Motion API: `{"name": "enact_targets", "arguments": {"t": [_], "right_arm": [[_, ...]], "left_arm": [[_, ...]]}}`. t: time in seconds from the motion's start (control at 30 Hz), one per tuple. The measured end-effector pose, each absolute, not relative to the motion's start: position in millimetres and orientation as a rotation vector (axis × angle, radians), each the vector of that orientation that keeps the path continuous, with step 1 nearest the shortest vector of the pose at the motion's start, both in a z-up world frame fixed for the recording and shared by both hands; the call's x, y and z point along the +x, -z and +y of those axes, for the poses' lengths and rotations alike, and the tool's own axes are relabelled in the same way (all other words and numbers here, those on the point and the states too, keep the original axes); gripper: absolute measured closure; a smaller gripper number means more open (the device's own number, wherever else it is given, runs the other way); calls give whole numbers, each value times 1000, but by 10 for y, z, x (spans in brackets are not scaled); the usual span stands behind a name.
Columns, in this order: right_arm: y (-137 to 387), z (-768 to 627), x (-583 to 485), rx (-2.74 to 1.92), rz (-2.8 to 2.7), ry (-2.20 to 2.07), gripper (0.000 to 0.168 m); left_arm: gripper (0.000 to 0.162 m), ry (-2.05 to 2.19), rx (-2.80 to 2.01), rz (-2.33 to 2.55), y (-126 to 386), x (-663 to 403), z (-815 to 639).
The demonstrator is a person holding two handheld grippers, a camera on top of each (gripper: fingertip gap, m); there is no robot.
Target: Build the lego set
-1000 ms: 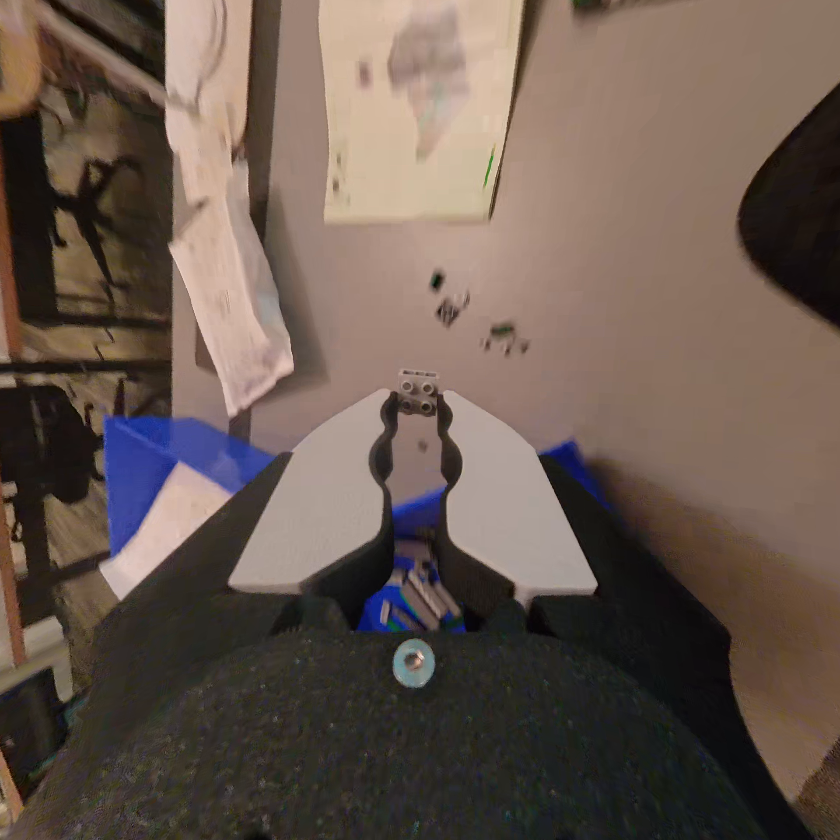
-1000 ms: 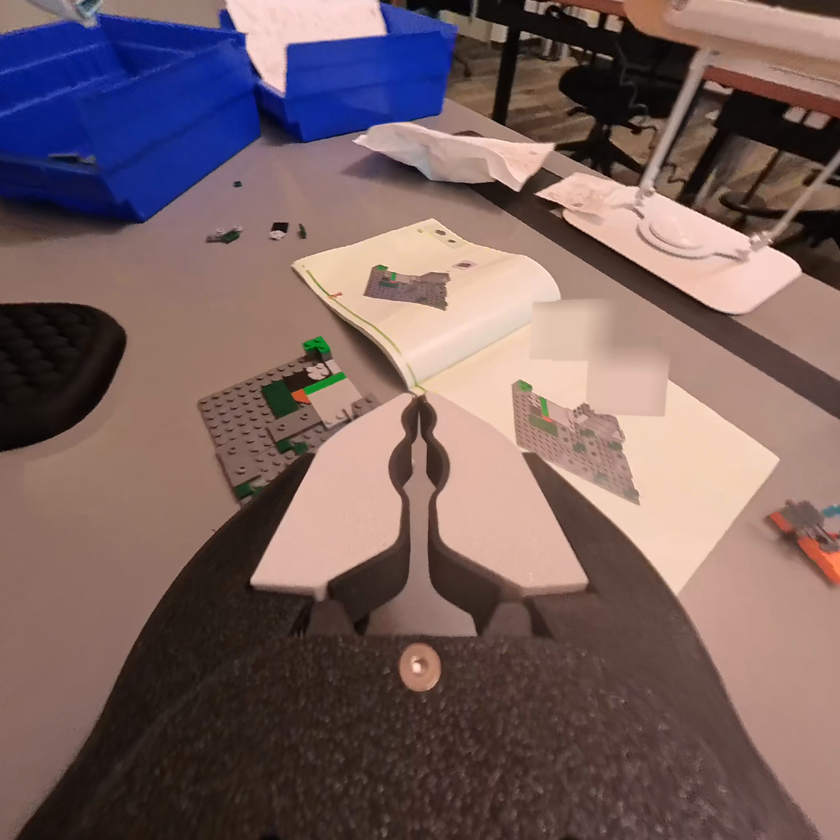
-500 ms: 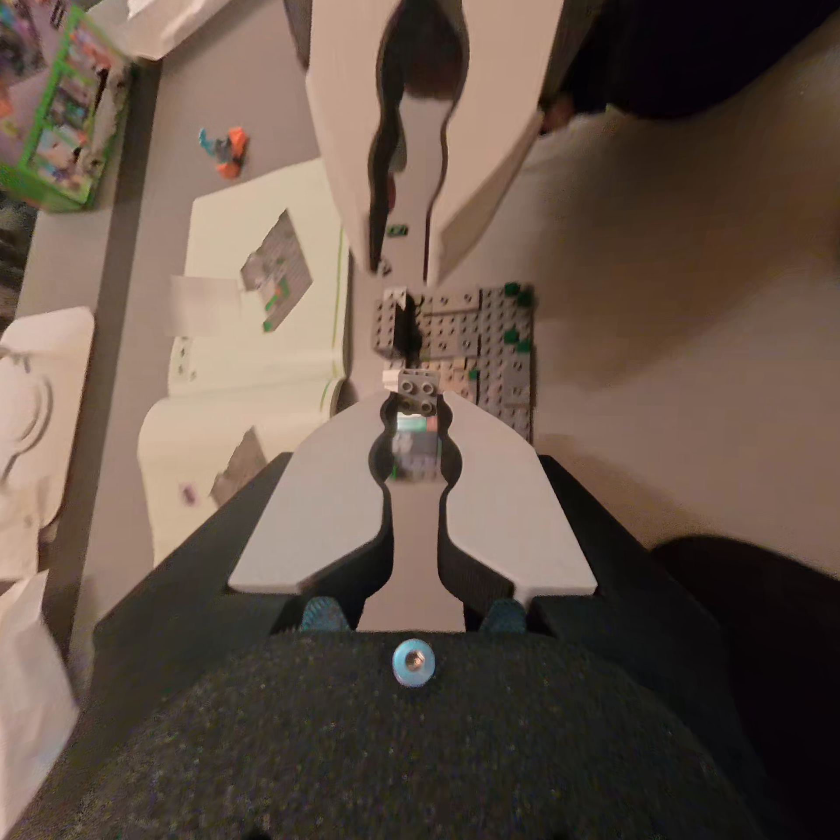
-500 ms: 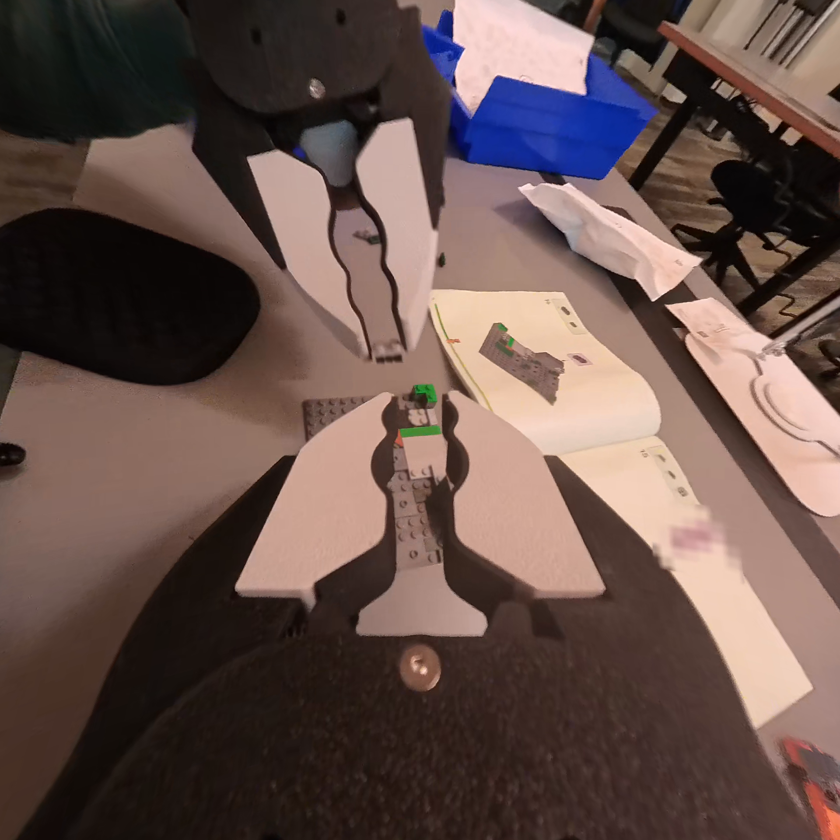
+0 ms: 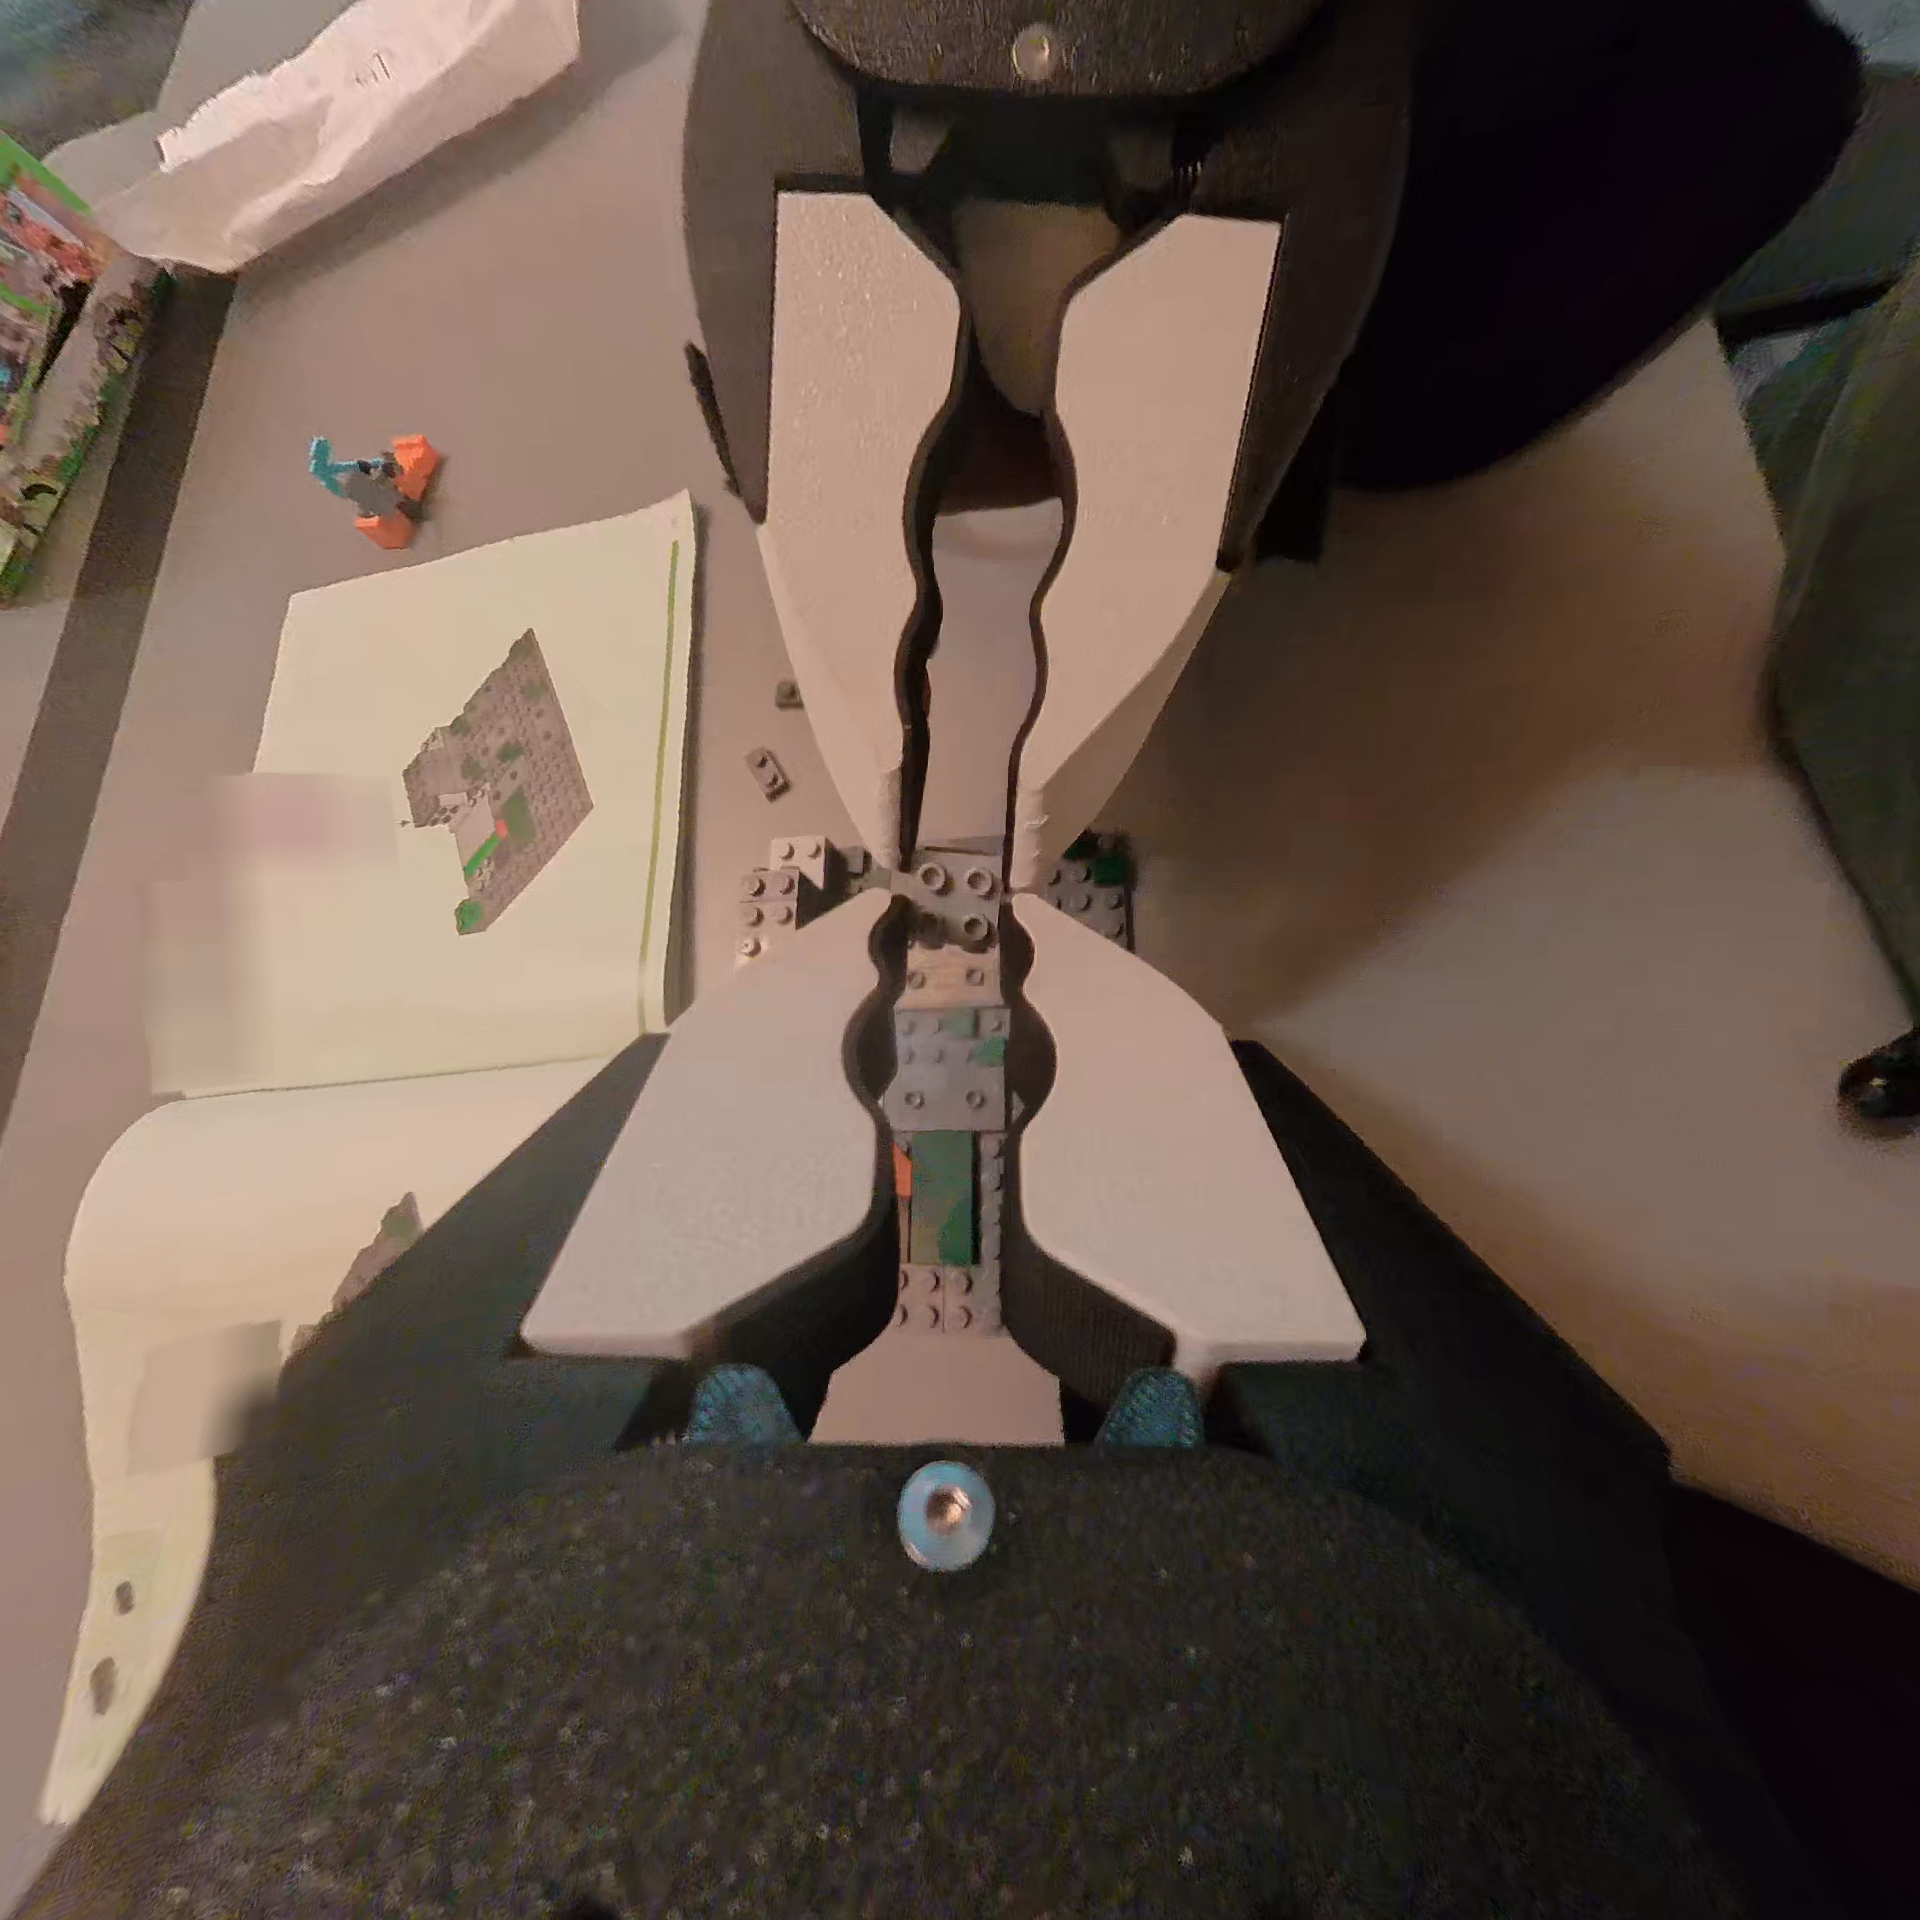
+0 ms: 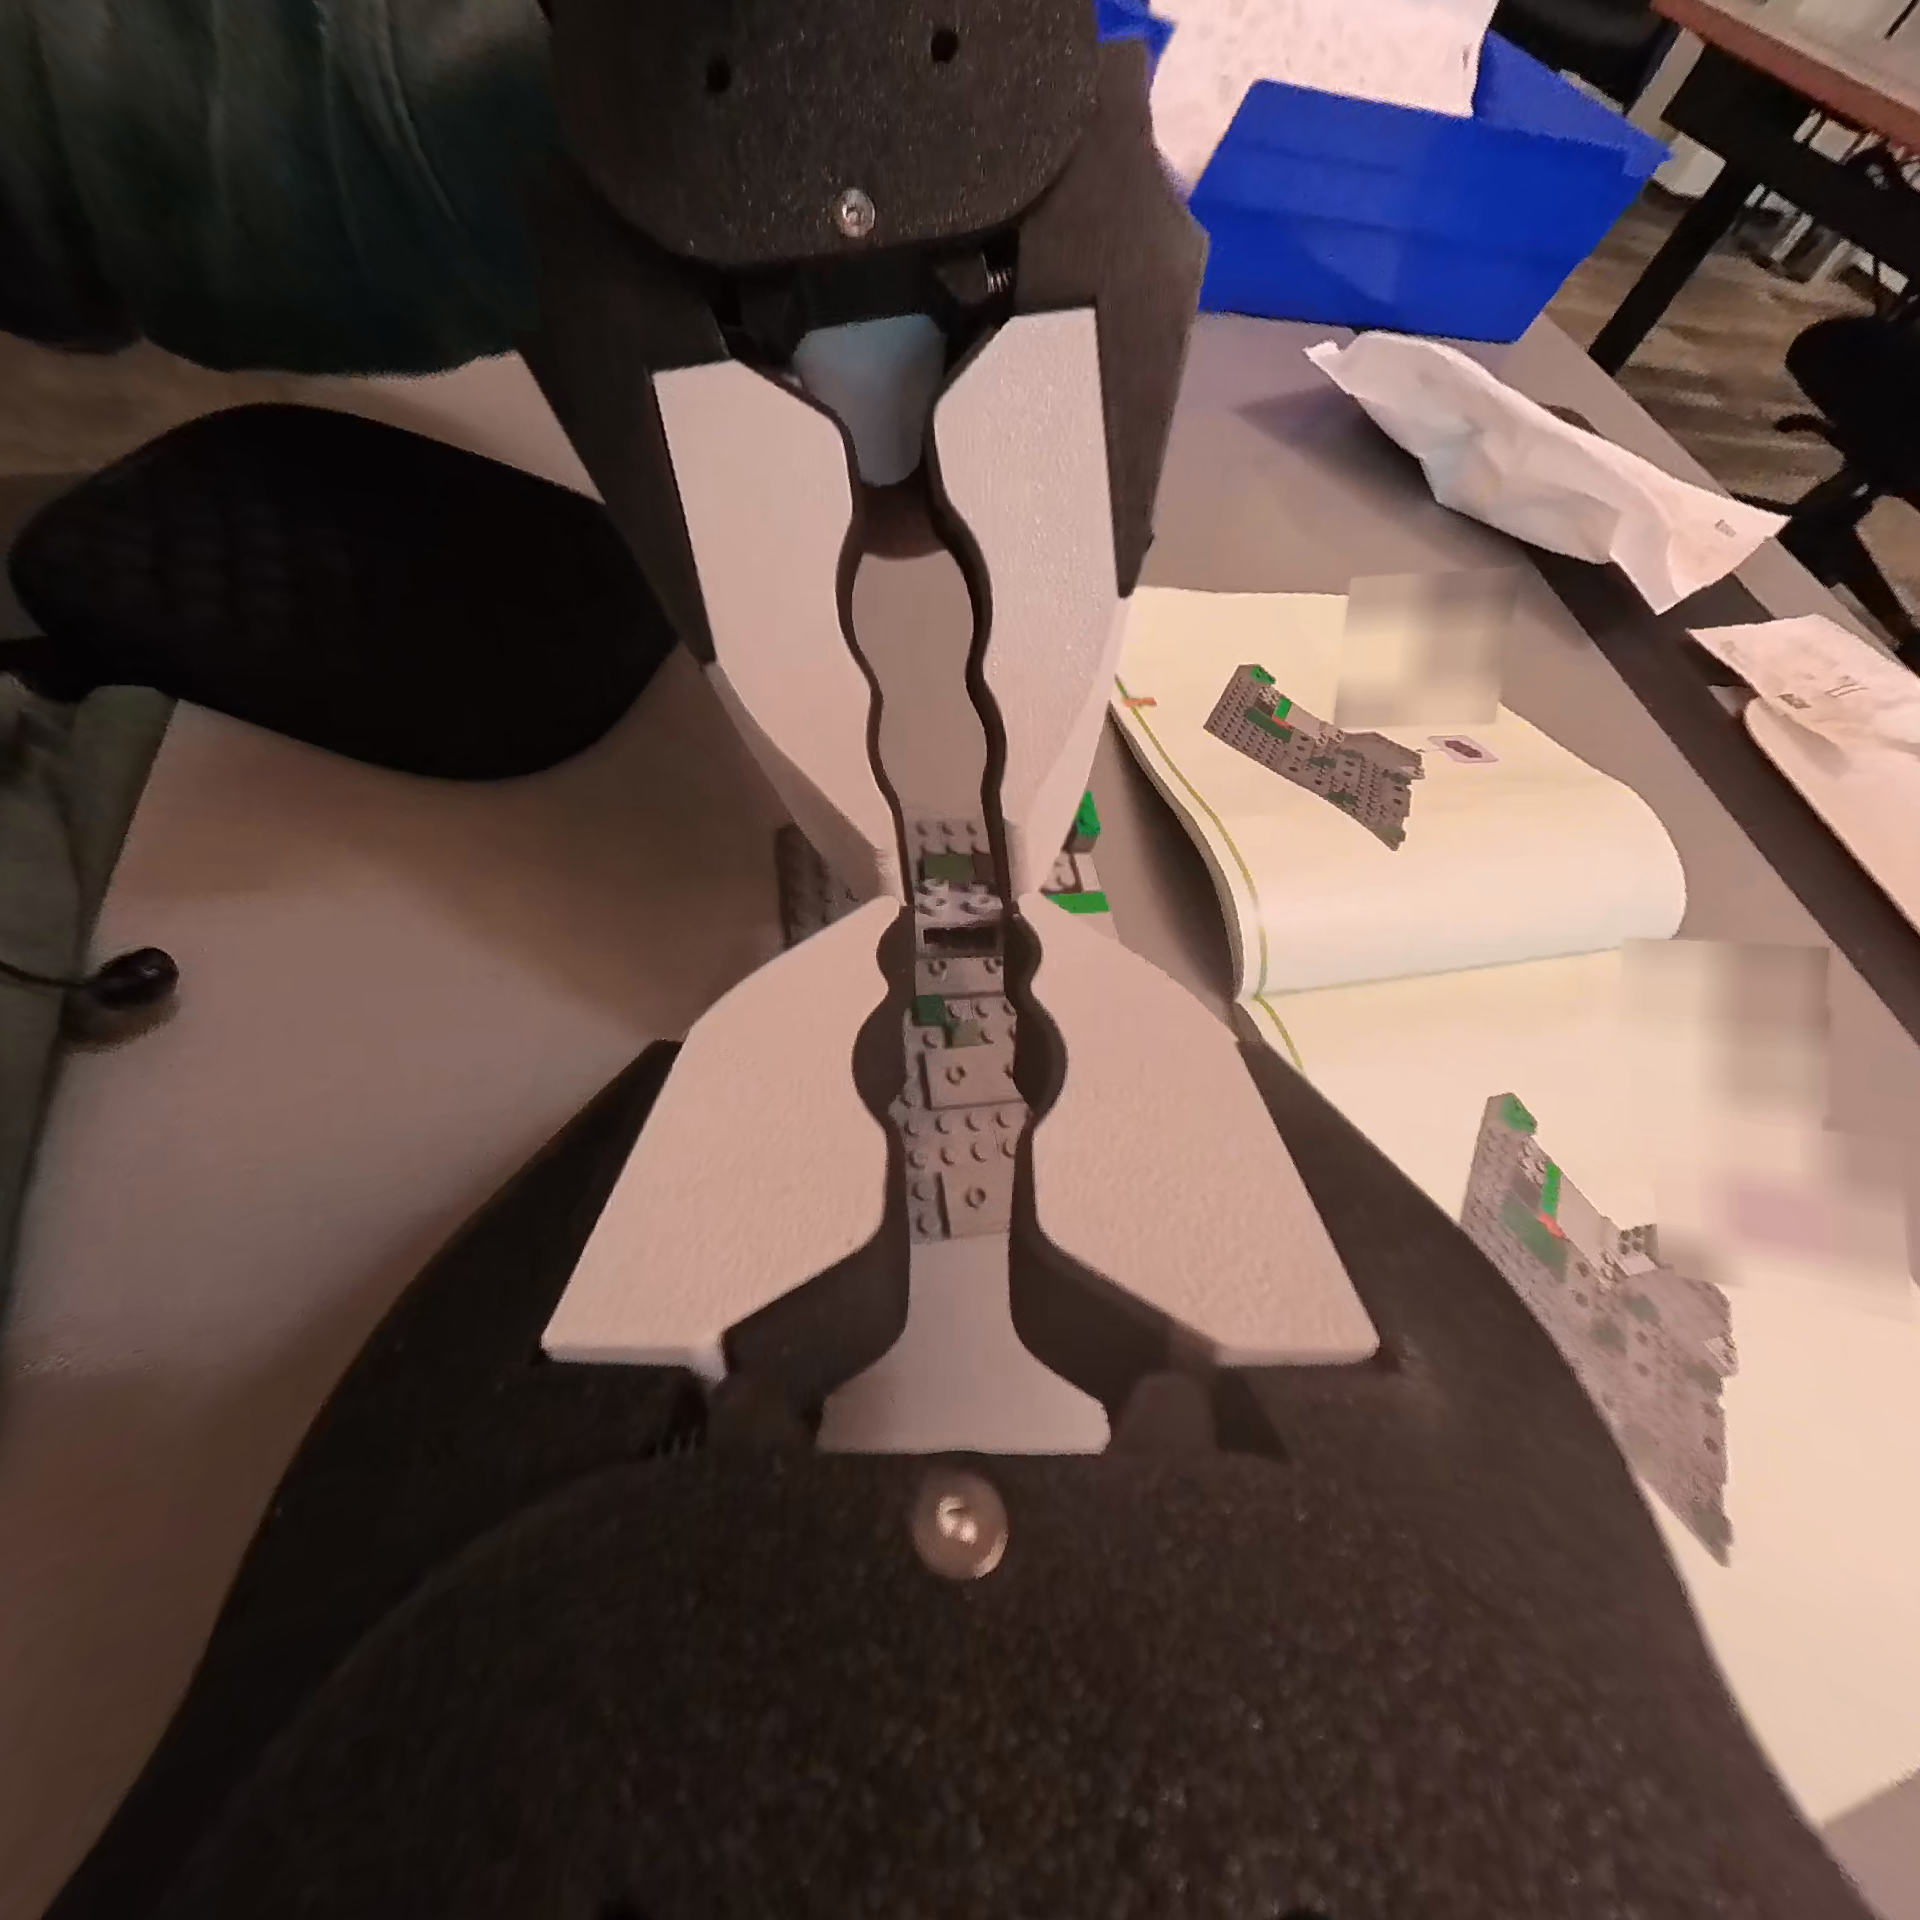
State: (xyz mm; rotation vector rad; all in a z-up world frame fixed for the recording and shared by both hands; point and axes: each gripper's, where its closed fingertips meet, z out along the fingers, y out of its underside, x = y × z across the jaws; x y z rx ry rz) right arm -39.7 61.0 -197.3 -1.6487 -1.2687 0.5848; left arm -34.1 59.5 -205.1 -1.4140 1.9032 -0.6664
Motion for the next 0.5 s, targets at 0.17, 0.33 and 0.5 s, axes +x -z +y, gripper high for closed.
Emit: {"name": "enact_targets", "arguments": {"t": [0.17,0.33,0.5], "right_arm": [[1717,597,-335,-1537,-1132,-738,153],[1444,584,-249,-1444,-985,-929,153],[1367,583,-208,-1405,-923,-1009,153]], "left_arm": [[141,963,-1420,1687,1851,-298,566],[143,1256,-1351,1403,1534,-238,579],[146,1342,-1305,1332,1416,-203,566]]}}
